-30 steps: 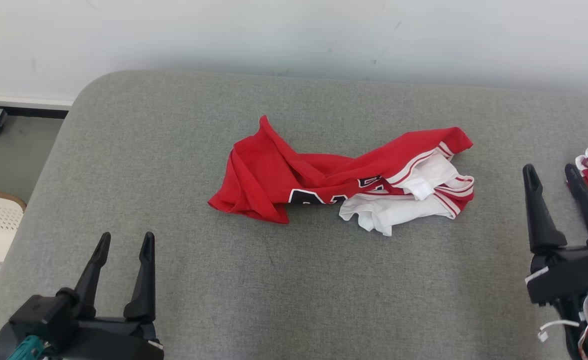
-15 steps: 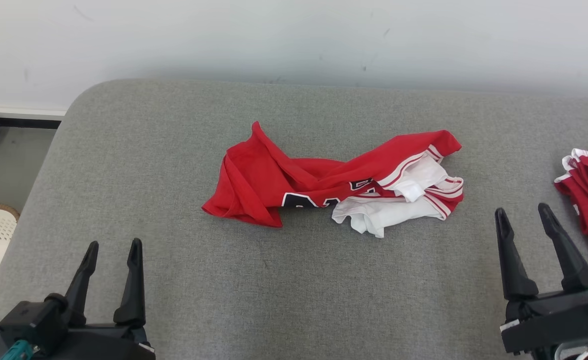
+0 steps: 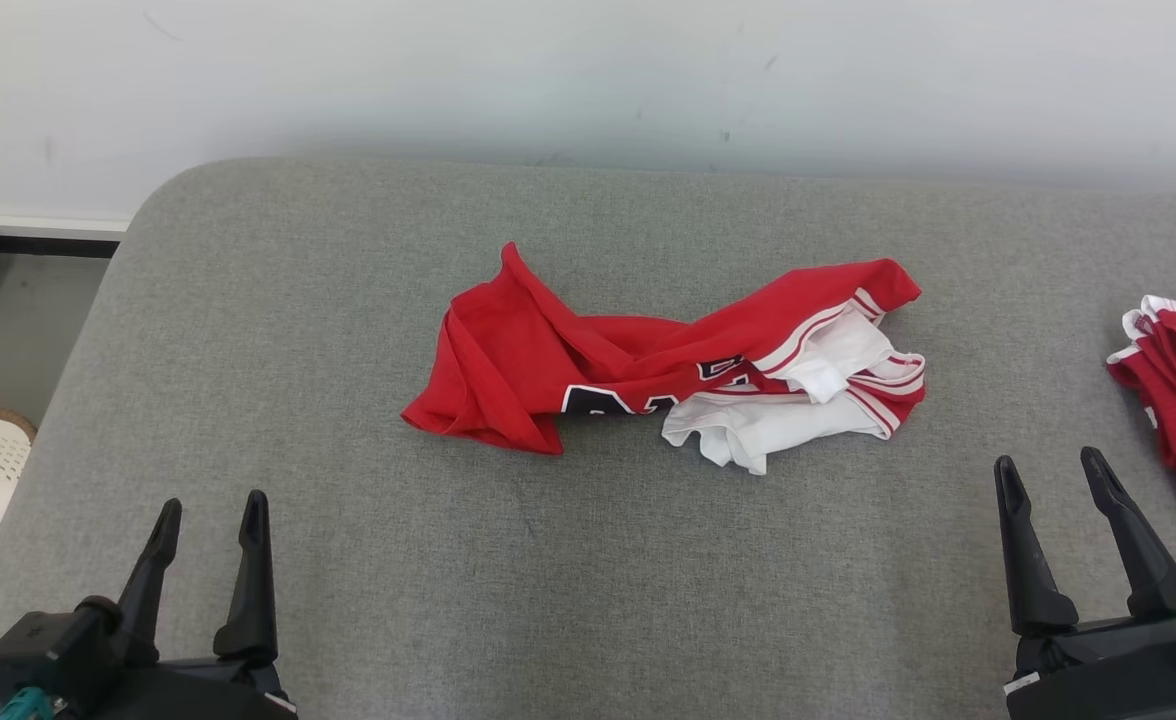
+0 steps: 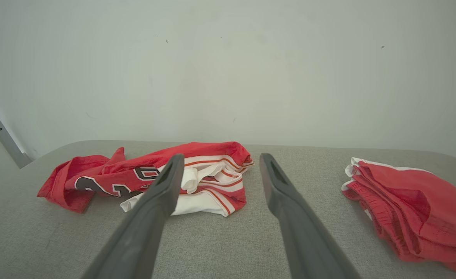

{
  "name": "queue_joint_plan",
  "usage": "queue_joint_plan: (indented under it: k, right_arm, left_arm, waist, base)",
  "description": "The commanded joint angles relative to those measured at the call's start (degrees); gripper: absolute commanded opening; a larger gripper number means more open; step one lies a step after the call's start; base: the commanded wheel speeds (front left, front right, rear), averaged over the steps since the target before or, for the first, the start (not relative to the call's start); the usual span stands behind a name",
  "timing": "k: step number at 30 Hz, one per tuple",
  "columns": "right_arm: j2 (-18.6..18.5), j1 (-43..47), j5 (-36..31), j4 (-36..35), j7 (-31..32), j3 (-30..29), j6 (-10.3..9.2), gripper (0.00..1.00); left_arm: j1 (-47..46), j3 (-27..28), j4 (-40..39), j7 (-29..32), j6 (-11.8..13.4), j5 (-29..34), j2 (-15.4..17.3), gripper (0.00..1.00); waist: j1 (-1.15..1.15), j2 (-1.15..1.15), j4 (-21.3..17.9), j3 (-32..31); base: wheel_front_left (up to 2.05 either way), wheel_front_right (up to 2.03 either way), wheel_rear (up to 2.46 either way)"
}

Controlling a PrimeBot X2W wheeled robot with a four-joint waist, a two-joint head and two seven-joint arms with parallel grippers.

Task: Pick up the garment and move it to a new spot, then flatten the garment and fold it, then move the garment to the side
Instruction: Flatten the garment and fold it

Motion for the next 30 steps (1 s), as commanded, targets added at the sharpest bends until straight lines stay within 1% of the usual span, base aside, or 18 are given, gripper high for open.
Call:
queue_joint_plan:
  k: [1,7,11,14,18,19,22,26,30]
  right_arm:
    - [-0.17,-0.17,-0.58,-0.11,-0.06,0.03,0.01,1.0]
    - [-0.16,-0.67,-1.04,-0.3,0.57,0.48,0.01,1.0]
    - [-0.18,-1.44,-3.05,0.34,2.34,-0.39,0.01,1.0]
    - [-0.17,-3.76,-6.74,1.5,4.71,-2.24,0.01,1.0]
    - [-0.17,-6.74,-11.74,2.96,7.45,-2.84,0.01,1.0]
    - [-0.16,-7.46,-12.9,3.65,8.2,-3.01,0.01,1.0]
    - [-0.2,-10.35,-13.56,6.64,10.82,-4.67,0.01,1.0]
    - [-0.15,-15.41,-11.08,11.52,14.9,-8.28,0.01,1.0]
    - [-0.17,-19.93,-11.1,15.76,19.3,-10.01,0.01,1.0]
  left_arm:
    - [0.6,0.11,-0.33,0.12,0.15,-0.09,0.48,1.0]
    - [0.17,-0.27,-0.6,0.13,0.12,0.14,0.45,1.0]
    - [0.04,-0.51,-0.71,0.2,0.17,0.17,0.49,1.0]
    - [-0.33,-0.74,-0.82,0.2,0.17,0.28,0.44,1.0]
    - [-0.79,-1.15,-0.92,0.33,0.11,0.32,0.2,1.0]
    - [-0.91,-1.29,-0.93,0.39,0.03,0.36,0.19,1.0]
    - [-1.26,-1.61,-0.94,0.33,-0.15,0.47,0.09,1.0]
    - [-1.63,-1.94,-1.04,0.29,-0.29,0.57,0.13,1.0]
    - [-1.85,-2.15,-0.95,0.19,-0.42,0.58,0.05,1.0]
  waist:
    - [0.0,0.0,0.05,0.07]
    - [0.0,0.0,0.31,0.04]
    - [0.0,0.0,0.51,0.01]
    - [0.0,0.0,0.85,0.04]
    - [0.0,0.0,1.31,0.36]
    - [0.0,0.0,1.49,0.47]
    - [0.0,0.0,2.07,0.83]
    - [0.0,0.0,2.94,1.64]
    - [0.0,0.0,3.8,2.28]
  base:
    - [0.0,0.0,0.0]
    - [0.0,0.0,0.0]
    - [0.0,0.0,0.0]
    - [0.0,0.0,0.0]
    - [0.0,0.0,0.0]
    - [0.0,0.0,0.0]
    - [0.0,0.0,0.0]
    - [0.0,0.0,0.0]
    - [0.0,0.0,0.0]
